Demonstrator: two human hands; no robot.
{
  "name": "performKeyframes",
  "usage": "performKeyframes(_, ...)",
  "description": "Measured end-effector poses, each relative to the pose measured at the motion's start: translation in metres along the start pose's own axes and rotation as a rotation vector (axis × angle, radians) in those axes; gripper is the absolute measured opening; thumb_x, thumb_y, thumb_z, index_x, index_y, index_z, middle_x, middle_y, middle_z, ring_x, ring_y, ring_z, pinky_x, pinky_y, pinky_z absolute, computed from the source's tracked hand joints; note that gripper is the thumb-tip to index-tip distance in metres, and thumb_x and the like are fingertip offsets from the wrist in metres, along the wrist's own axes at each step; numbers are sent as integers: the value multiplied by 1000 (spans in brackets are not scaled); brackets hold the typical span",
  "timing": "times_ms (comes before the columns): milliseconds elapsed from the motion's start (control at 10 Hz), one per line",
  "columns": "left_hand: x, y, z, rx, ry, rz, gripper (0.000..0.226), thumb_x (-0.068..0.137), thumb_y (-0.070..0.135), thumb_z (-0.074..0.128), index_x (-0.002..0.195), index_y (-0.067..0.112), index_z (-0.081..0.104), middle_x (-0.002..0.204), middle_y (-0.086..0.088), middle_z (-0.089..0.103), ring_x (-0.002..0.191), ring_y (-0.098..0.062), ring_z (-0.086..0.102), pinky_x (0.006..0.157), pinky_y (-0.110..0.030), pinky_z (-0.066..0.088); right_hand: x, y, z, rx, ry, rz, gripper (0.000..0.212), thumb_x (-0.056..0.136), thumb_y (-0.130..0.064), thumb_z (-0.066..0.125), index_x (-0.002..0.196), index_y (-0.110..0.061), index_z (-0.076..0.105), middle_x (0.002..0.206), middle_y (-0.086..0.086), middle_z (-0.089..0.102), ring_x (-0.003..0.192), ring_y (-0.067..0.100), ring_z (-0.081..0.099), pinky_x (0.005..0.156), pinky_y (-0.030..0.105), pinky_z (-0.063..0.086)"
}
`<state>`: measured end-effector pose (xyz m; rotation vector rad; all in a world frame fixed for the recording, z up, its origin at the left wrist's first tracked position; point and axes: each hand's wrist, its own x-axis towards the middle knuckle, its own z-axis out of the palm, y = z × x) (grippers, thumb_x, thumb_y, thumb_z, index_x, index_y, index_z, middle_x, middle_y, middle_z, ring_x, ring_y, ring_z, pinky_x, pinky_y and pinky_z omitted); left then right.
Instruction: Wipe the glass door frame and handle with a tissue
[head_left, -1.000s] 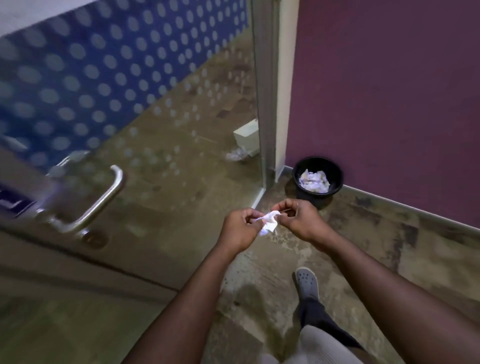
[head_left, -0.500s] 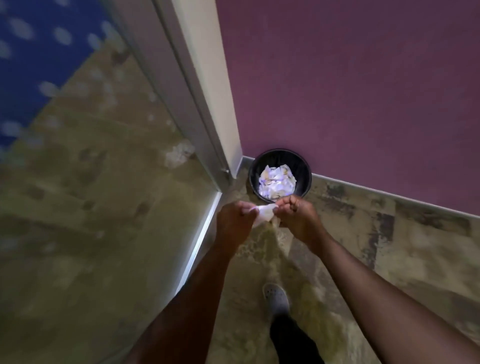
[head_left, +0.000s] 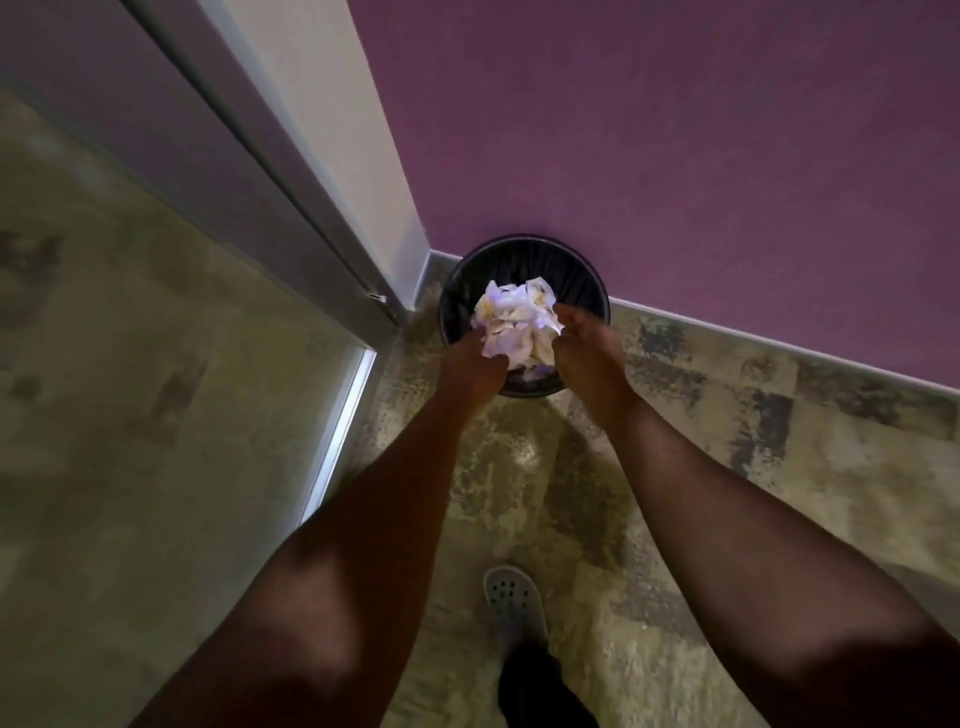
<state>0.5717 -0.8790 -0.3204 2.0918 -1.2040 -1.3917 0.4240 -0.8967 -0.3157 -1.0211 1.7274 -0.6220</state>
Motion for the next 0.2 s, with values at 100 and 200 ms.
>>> performKeyframes(100,10,-13,6,179,-1,4,41,100,14,58,141,10,54,135,-19,60,124,-35,56,100,-35,43,12,7,0,-46,-1,-7,44,81,-6,51,121,-18,66,116,7,68,101,26,67,78,34,52)
performKeyframes(200,-4,-25,10,221,31,38,37,103,20,57,139,12,56,132,-19,63,121,-36,58,95,-35,45,4,24,2,-196,-31,-61,34,86,-10,56,117,-17,69,118,4,69,108,21,64,78,20,45)
